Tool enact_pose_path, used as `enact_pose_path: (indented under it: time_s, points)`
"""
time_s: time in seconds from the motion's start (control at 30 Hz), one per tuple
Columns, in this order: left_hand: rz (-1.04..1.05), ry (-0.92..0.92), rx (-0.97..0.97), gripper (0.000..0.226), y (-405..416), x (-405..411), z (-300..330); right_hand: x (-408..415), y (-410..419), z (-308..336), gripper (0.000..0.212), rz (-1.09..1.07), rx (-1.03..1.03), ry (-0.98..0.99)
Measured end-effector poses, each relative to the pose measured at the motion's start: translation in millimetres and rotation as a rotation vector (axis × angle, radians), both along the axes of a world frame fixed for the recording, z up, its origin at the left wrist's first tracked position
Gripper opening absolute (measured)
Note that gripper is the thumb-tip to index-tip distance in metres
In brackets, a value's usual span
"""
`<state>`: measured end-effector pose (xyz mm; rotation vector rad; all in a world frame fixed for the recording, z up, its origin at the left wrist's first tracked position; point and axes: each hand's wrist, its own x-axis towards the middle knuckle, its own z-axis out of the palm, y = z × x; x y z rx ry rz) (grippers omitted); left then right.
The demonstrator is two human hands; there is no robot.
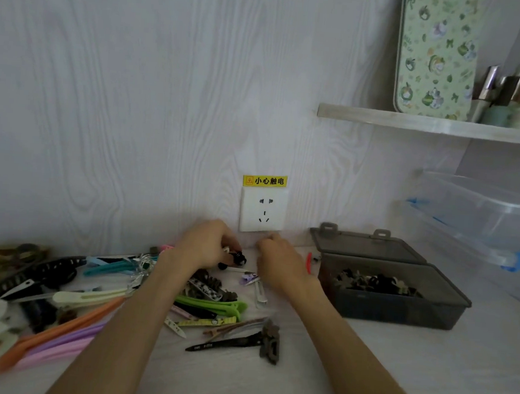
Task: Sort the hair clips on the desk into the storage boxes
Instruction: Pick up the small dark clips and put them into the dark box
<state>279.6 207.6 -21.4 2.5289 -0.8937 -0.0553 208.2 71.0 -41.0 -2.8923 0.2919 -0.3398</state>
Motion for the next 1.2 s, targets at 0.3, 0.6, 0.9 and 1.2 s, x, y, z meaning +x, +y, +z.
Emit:
enact_pose_path:
  time_s: [0.3, 0.6, 0.9, 1.2]
  points:
    - [0.054, 0.233, -0.489, 0.027, 29, 11, 18, -3, -1, 14, 0.018, 0.067, 0.354, -0.295]
    - [-0.085, 0.294, -0.632, 0.02, 3, -36, 64, -49, -27, 45, 0.015, 0.078, 0.57, -0.306]
    - [-0.275, 0.024, -0.299, 0.025, -103, -111, 28, -138, -105, 58, 0.021, -0.151, 0.352, -0.333]
    - [-0.216, 0.124, -0.346, 0.041, -47, -92, 44, -137, -104, 52, 0.025, -0.105, 0.29, -0.266]
